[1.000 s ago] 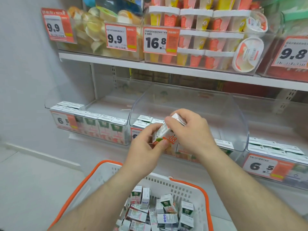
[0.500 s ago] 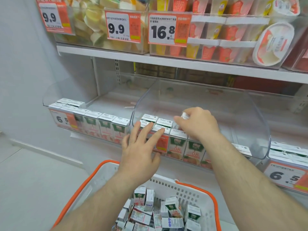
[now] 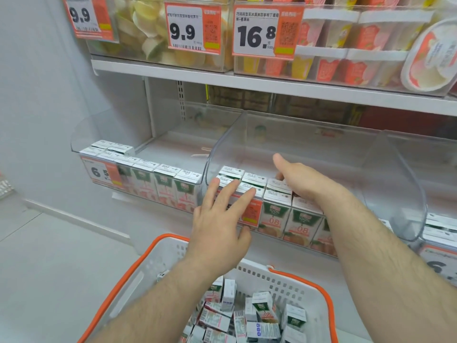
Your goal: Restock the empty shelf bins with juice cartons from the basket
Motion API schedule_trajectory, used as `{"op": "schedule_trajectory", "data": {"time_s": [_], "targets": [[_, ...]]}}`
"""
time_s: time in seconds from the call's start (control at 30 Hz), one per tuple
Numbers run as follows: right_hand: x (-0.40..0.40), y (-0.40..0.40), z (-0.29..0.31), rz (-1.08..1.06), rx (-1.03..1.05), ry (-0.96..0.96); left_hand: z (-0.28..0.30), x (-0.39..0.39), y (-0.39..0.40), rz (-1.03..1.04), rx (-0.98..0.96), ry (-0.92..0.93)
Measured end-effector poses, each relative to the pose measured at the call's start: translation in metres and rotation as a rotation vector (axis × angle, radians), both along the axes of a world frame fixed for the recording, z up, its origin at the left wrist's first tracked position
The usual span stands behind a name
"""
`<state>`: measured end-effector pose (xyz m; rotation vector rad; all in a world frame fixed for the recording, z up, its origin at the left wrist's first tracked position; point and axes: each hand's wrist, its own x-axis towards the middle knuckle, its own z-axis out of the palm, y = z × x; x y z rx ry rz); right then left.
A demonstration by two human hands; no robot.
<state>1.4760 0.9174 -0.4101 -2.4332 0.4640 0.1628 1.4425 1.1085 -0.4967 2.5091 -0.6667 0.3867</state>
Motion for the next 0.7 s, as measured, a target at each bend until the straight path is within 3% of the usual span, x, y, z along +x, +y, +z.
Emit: {"op": "schedule_trajectory", "data": {"time_s": [0.17,0.27,0.33,0.4,0.47,0.5,0.53,0.6,0.7], "targets": [[-0.005,0.002,0.002,0.06,0.002,0.033,0.009,-0.005,-0.002,-0.001,0.066,0.072],[-0.009,0.008,-0.004,0.057,-0.15,-0.036,0.016,-0.006,0.002,-0.02,0.109,0.116],[-0.012,0.013,-0.008,-0.008,-0.309,-0.279,0.016,-0.012,0.005,-0.029,0.02,0.08],[-0.02,0.021,-0.014,-0.034,-0.385,-0.723,0.012,-0.019,0.011,-0.021,-0.137,-0.087],[-0.034,0.036,-0.022,0.091,-0.432,-1.144,0.0,-0.024,0.018,0.008,-0.265,-0.233],[-0.043,0.045,-0.032,0.192,-0.431,-1.245,-0.01,-0.027,0.021,0.023,-0.299,-0.214],[-0.053,0.054,-0.043,0.309,-0.41,-1.257,-0.021,-0.031,0.026,0.022,-0.316,-0.107],[-0.073,0.07,-0.072,0.503,-0.353,-1.098,-0.045,-0.037,0.037,0.04,-0.31,0.253],[-0.091,0.077,-0.124,0.518,-0.38,-0.719,-0.09,-0.041,0.06,0.118,-0.139,0.628]]}}
